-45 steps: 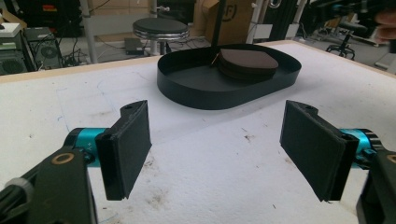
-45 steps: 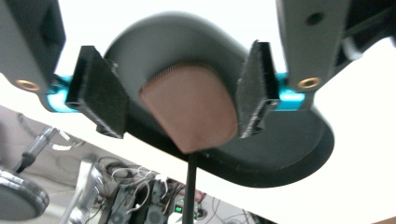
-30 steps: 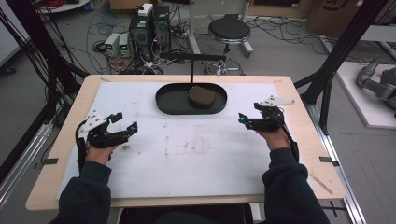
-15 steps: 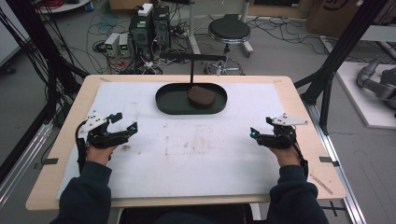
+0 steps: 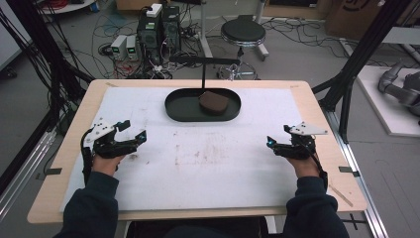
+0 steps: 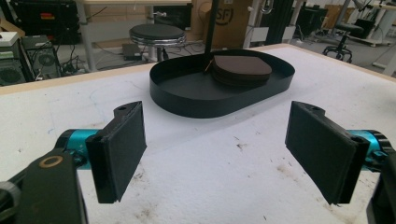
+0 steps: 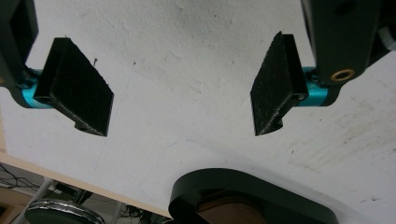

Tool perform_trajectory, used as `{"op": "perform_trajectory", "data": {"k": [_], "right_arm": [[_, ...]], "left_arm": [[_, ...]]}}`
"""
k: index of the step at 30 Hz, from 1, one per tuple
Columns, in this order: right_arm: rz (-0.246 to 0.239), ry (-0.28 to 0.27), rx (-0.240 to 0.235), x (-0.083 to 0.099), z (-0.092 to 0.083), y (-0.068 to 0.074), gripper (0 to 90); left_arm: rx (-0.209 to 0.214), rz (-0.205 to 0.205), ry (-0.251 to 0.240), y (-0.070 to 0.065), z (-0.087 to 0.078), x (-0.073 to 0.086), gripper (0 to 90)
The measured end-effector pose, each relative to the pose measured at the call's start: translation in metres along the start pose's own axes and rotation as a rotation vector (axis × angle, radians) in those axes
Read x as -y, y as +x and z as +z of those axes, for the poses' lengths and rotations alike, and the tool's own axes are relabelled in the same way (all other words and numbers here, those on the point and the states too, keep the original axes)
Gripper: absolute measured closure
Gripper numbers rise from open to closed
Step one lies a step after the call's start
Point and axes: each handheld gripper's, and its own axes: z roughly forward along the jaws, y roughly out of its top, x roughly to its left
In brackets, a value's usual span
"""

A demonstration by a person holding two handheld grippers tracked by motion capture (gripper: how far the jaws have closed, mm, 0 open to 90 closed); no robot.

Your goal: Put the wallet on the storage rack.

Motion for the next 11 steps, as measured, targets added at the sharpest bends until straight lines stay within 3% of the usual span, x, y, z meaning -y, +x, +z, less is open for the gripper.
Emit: {"op": "perform_trajectory", "data": {"k": [11], "right_arm": [[-0.011,-0.002,0.005,-0.0004,0.0014,0.0012,21.7]], "left_arm": [[0.001,-0.002,0.001,0.0005,0.0004,0.0005,20.2]]}}
